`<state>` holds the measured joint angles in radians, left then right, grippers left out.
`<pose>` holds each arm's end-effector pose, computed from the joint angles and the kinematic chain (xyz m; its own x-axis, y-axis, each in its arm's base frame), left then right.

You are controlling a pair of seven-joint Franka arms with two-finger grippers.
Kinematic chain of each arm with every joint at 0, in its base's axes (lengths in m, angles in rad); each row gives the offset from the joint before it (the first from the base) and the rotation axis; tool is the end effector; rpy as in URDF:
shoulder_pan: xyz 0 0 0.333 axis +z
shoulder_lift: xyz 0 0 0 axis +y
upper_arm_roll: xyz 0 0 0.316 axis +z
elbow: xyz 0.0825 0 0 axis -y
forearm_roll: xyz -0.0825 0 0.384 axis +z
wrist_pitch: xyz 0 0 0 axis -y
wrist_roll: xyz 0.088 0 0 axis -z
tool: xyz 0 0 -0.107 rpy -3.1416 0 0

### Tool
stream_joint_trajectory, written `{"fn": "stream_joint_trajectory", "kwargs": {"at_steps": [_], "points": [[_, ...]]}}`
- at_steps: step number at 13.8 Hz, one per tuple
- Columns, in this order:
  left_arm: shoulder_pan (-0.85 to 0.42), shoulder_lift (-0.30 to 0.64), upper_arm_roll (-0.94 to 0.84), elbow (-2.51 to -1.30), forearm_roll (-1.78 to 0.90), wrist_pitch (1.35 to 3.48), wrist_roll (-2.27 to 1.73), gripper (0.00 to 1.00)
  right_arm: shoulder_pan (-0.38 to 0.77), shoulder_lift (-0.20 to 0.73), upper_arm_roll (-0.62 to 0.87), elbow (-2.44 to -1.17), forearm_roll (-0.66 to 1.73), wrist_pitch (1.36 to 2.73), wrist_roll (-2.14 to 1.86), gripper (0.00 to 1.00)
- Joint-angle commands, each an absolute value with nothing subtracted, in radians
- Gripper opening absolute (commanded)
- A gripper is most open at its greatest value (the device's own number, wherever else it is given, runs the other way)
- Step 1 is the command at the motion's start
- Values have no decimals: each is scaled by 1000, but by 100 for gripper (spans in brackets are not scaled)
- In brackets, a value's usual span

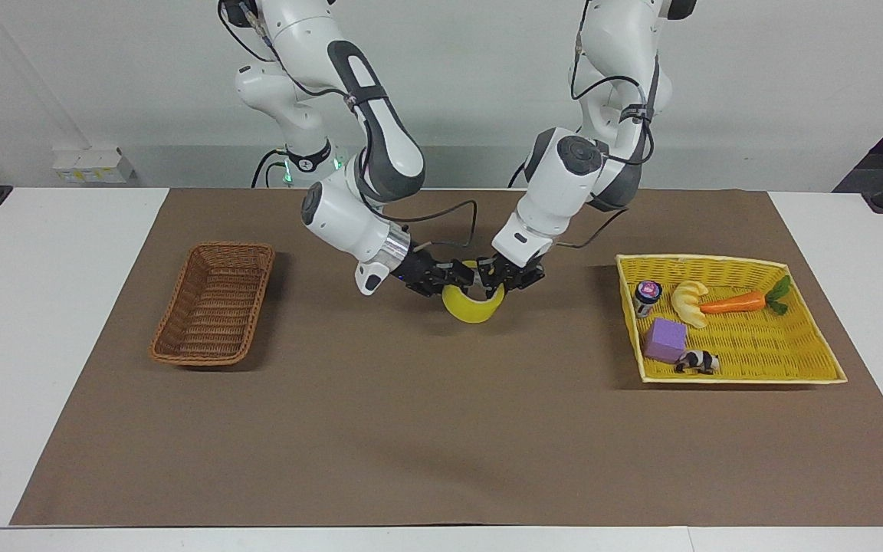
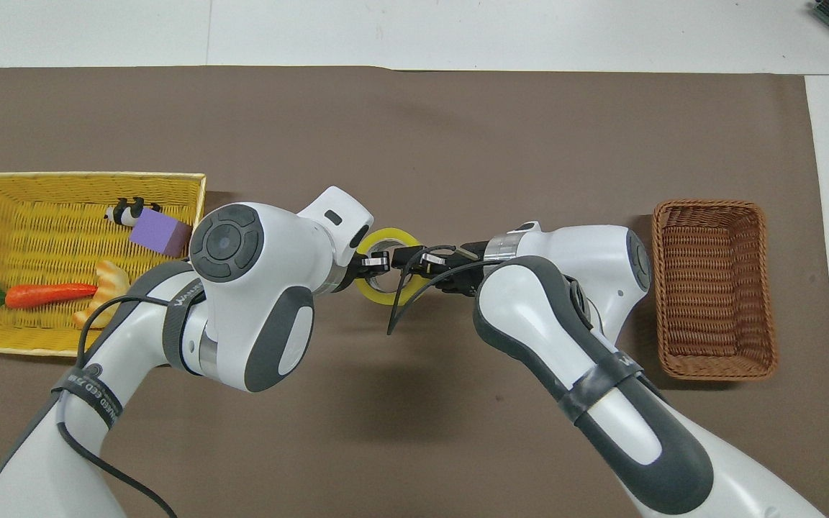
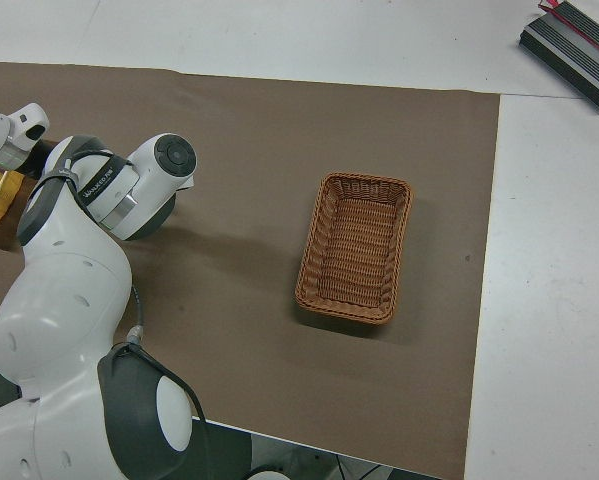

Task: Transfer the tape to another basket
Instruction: 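Grasp the tape with the right gripper and open the left gripper, then carry the tape to the wicker basket while the left gripper withdraws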

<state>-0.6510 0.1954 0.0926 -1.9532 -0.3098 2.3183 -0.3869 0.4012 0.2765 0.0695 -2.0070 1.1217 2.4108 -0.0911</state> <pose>0.5167 -0.3321 0.3969 0.9987 0.0235 0.0455 0.0101 -0.9611 0.2759 0.5448 0.2814 0.3339 0.9670 -0.2126 -0.1404 -0.2484 -0.6635 -0.7058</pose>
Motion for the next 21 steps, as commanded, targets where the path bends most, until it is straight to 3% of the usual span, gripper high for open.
{"fn": "stream_joint_trajectory", "kwargs": {"at_steps": [1,3,6,8,11,15,19,21], "points": [[-678,163,107,-1979,-339,2321,-390,11,403,275,72,-2006,1155,2422,-81,0],[-677,166,109,-1962,-347,2318,-390,29,403,272,72,-2009,1154,2421,-84,0],[-670,166,110,-1933,-350,2301,-382,93,403,270,72,-2019,1152,2425,-87,0],[-664,161,113,-1928,-348,2301,-377,99,403,268,72,-2023,1152,2427,-86,0],[-644,144,123,-1919,-333,2299,-376,100,385,270,72,-2017,1141,2409,-84,0],[-510,94,123,-1904,-197,2252,-309,100,373,241,57,-2008,1053,2361,-77,0],[-362,107,121,-1777,-52,2169,-132,100,263,186,57,-2003,869,2311,-77,0],[-287,107,121,-1670,-28,2018,-2,100,183,166,57,-1987,738,2249,-72,0]]}}
